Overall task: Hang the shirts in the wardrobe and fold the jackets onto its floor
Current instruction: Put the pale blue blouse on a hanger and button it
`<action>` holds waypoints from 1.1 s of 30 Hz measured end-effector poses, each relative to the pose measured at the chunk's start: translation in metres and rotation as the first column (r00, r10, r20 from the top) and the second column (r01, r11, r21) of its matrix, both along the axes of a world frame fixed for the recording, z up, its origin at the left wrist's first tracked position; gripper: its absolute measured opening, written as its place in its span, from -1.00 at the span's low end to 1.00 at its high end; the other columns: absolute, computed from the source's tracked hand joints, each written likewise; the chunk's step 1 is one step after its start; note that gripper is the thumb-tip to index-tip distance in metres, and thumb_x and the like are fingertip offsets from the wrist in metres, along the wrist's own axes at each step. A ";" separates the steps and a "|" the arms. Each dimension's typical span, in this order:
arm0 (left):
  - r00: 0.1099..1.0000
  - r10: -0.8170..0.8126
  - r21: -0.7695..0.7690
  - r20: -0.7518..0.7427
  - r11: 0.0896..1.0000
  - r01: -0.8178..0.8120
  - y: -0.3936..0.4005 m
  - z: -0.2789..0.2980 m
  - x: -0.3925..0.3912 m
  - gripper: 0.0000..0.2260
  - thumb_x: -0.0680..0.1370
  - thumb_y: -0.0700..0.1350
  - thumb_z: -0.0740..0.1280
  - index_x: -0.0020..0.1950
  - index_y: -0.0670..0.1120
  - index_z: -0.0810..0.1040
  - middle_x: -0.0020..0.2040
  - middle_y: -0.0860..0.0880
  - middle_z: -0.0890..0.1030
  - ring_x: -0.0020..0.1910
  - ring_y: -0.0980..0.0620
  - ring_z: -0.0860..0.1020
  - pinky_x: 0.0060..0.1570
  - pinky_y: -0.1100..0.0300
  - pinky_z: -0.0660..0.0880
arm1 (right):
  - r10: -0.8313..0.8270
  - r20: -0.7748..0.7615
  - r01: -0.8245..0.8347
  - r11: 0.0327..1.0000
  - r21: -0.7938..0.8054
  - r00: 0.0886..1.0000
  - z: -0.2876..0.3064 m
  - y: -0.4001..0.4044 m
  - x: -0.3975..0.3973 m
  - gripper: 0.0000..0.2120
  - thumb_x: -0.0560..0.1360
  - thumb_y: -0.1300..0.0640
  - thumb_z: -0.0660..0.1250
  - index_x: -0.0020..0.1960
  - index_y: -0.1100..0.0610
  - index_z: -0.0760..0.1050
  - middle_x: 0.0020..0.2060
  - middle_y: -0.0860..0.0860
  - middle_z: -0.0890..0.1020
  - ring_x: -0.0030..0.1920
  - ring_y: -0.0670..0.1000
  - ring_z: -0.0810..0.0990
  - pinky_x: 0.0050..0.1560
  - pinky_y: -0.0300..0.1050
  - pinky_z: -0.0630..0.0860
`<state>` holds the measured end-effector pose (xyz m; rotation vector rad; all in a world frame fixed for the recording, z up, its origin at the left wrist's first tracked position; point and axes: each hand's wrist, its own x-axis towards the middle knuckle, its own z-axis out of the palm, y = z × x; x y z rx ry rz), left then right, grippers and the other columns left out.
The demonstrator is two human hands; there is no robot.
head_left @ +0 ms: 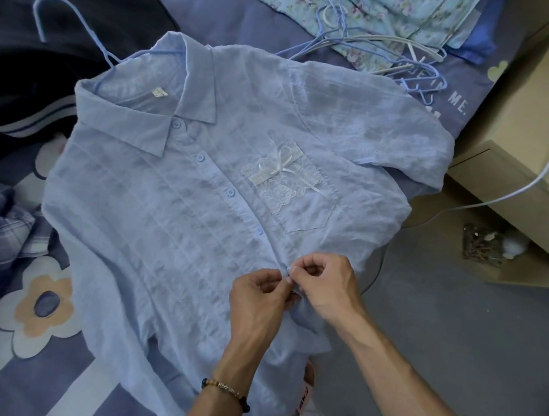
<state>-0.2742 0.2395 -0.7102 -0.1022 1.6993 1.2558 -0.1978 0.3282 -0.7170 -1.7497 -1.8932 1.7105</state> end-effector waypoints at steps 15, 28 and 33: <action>0.985 -0.046 -0.008 0.166 0.999 0.048 0.008 -0.004 -0.025 -0.91 0.49 -0.27 0.46 -0.21 -0.25 0.67 -0.32 -0.19 0.67 -0.33 -0.01 0.63 -0.29 0.24 0.58 | 0.175 0.056 -0.179 0.982 0.063 0.983 0.001 0.010 0.002 -0.93 0.38 0.17 0.43 -0.20 0.01 0.66 -0.36 -0.09 0.67 -0.33 -0.14 0.61 -0.25 -0.25 0.55; 0.964 -0.262 -0.074 -0.044 0.963 0.259 0.012 -0.010 -0.033 -0.86 0.52 -0.23 0.44 -0.18 -0.29 0.64 -0.44 -0.07 0.59 -0.48 0.16 0.53 -0.47 0.39 0.38 | 0.162 0.107 -0.181 0.963 0.198 0.981 -0.010 0.008 0.005 -0.82 0.46 0.22 0.43 -0.26 -0.01 0.59 -0.38 -0.15 0.62 -0.31 -0.20 0.57 -0.27 -0.33 0.47; 0.987 -0.156 -0.131 -0.024 0.980 0.152 0.017 -0.014 -0.024 -0.84 0.55 -0.18 0.40 -0.19 -0.22 0.59 -0.40 -0.08 0.61 -0.45 0.09 0.58 -0.46 0.31 0.44 | 0.089 0.046 -0.095 0.980 0.172 0.995 -0.012 -0.008 0.014 -0.88 0.45 0.21 0.44 -0.22 0.04 0.57 -0.38 -0.06 0.63 -0.34 -0.10 0.60 -0.28 -0.19 0.55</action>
